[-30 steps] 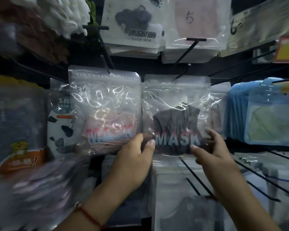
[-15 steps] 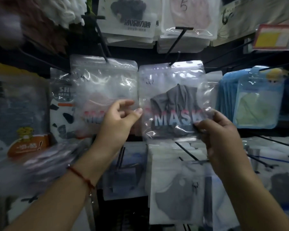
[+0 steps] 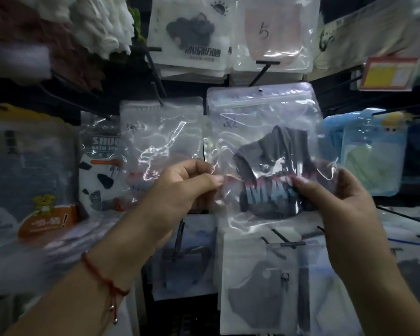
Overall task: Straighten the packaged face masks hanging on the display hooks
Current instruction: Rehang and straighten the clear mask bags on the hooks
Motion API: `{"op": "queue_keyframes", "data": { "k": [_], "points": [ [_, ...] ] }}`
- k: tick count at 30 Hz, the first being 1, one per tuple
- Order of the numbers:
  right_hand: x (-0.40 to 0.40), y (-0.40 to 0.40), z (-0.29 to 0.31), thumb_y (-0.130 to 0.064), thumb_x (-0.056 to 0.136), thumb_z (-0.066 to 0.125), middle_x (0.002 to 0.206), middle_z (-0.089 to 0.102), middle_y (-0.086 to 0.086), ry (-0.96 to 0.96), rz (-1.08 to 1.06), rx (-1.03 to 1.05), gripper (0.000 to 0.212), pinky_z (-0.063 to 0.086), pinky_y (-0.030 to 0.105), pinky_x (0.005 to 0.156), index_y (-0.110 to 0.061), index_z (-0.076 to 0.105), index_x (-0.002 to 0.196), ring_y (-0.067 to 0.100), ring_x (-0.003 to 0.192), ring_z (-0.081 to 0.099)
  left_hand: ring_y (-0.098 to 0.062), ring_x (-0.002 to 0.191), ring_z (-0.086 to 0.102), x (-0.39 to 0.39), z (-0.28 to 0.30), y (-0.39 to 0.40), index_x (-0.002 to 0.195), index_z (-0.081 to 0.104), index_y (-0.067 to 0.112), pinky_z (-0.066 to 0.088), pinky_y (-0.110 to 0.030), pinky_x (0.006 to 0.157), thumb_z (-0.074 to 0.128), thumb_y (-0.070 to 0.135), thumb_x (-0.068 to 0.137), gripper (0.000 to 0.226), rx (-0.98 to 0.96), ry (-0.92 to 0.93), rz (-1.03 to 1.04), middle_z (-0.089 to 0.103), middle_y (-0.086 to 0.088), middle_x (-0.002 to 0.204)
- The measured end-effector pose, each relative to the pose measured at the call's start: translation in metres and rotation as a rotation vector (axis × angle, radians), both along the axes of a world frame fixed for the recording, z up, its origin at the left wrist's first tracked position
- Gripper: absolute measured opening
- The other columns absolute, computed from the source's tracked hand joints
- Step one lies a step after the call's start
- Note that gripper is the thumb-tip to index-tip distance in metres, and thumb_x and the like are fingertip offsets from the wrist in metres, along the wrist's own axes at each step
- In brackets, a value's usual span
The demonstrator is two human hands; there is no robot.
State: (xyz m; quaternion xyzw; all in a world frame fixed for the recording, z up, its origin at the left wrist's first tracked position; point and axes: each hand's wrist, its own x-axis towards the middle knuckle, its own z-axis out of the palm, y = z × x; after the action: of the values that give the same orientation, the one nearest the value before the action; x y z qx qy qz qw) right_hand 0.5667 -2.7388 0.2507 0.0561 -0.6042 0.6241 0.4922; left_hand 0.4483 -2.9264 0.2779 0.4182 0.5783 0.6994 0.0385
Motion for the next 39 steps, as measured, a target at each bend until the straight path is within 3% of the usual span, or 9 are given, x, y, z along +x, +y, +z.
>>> {"op": "queue_keyframes", "data": {
  "k": [6, 10, 14, 21, 26, 29, 32, 36, 39],
  "points": [
    [0.01, 0.003, 0.001, -0.023, 0.08, 0.071, 0.083, 0.072, 0.005, 0.02, -0.111, 0.051, 0.018, 0.059, 0.031, 0.075, -0.01, 0.066, 0.091, 0.02, 0.078, 0.07, -0.032, 0.076, 0.063, 0.005, 0.009, -0.001, 0.088, 0.065, 0.008, 0.053, -0.034, 0.066, 0.069, 0.022, 0.076, 0.019, -0.073, 0.154, -0.014, 0.068, -0.021, 0.083],
    [0.014, 0.004, 0.003, -0.017, 0.076, 0.069, 0.075, 0.07, 0.008, -0.032, 0.019, 0.021, 0.003, 0.057, 0.026, 0.068, -0.014, 0.069, 0.076, 0.019, 0.071, 0.066, -0.02, 0.079, 0.072, 0.011, 0.03, -0.009, 0.112, 0.064, 0.016, 0.058, -0.029, 0.067, 0.072, 0.034, 0.083, 0.036, -0.067, 0.217, 0.0, 0.076, -0.008, 0.093],
    [0.013, 0.003, 0.003, -0.01, 0.072, 0.068, 0.071, 0.069, 0.008, -0.054, 0.101, 0.026, 0.004, 0.054, 0.02, 0.059, -0.009, 0.068, 0.075, 0.016, 0.065, 0.065, -0.021, 0.077, 0.071, 0.007, 0.063, -0.023, 0.123, 0.058, 0.019, 0.055, -0.026, 0.059, 0.076, 0.019, 0.081, 0.046, 0.025, 0.276, 0.078, 0.075, -0.016, 0.094],
    [0.002, -0.001, 0.007, -0.019, 0.07, 0.075, 0.08, 0.074, 0.013, -0.161, 0.113, 0.129, 0.015, 0.056, 0.025, 0.066, -0.009, 0.072, 0.08, 0.023, 0.076, 0.071, -0.013, 0.061, 0.067, 0.0, 0.09, -0.043, 0.094, 0.068, 0.012, 0.057, -0.026, 0.055, 0.067, 0.009, 0.092, 0.003, -0.374, 0.487, 0.326, 0.075, -0.01, 0.079],
    [-0.007, -0.009, 0.018, -0.038, 0.079, 0.073, 0.12, 0.059, -0.012, -0.395, -0.448, 0.648, 0.056, 0.049, 0.038, 0.097, -0.031, 0.051, 0.13, 0.013, 0.114, 0.056, -0.011, 0.059, 0.063, -0.007, 0.09, -0.054, 0.092, 0.071, 0.016, 0.055, -0.027, 0.056, 0.067, 0.016, 0.094, 0.004, -0.423, 0.514, 0.377, 0.073, -0.009, 0.08],
    [-0.006, -0.029, 0.037, -0.051, 0.083, 0.059, 0.152, 0.025, -0.012, -0.265, -0.637, 0.928, 0.084, 0.021, 0.034, 0.115, -0.035, 0.014, 0.153, 0.005, 0.14, 0.017, -0.011, 0.061, 0.064, -0.008, 0.088, -0.057, 0.09, 0.07, 0.017, 0.053, -0.026, 0.056, 0.068, 0.019, 0.093, 0.004, -0.418, 0.553, 0.416, 0.072, -0.008, 0.078],
    [-0.014, -0.043, 0.064, -0.046, 0.093, 0.054, 0.162, 0.014, -0.006, -0.094, -0.71, 1.214, 0.077, 0.006, 0.035, 0.116, -0.031, 0.011, 0.155, 0.011, 0.147, 0.004, -0.011, 0.063, 0.066, -0.008, 0.087, -0.058, 0.089, 0.07, 0.022, 0.053, -0.024, 0.057, 0.069, 0.024, 0.093, 0.005, -0.429, 0.576, 0.433, 0.073, -0.001, 0.077],
    [-0.034, -0.052, 0.092, -0.031, 0.093, 0.062, 0.143, 0.05, 0.003, -0.06, -0.779, 1.389, 0.061, 0.025, 0.04, 0.113, -0.023, 0.039, 0.148, 0.025, 0.135, 0.04, -0.008, 0.064, 0.068, -0.007, 0.088, -0.061, 0.087, 0.07, 0.026, 0.054, -0.025, 0.059, 0.07, 0.028, 0.091, 0.005, -0.419, 0.607, 0.46, 0.072, 0.007, 0.073],
    [-0.043, -0.05, 0.105, -0.018, 0.086, 0.072, 0.108, 0.066, -0.003, 0.011, -0.75, 1.44, 0.038, 0.046, 0.04, 0.088, -0.024, 0.062, 0.122, 0.023, 0.1, 0.061, -0.004, 0.058, 0.063, -0.008, 0.084, -0.062, 0.086, 0.067, 0.024, 0.055, -0.027, 0.057, 0.071, 0.029, 0.09, 0.008, -0.41, 0.608, 0.489, 0.068, 0.012, 0.067]
  ]
}}
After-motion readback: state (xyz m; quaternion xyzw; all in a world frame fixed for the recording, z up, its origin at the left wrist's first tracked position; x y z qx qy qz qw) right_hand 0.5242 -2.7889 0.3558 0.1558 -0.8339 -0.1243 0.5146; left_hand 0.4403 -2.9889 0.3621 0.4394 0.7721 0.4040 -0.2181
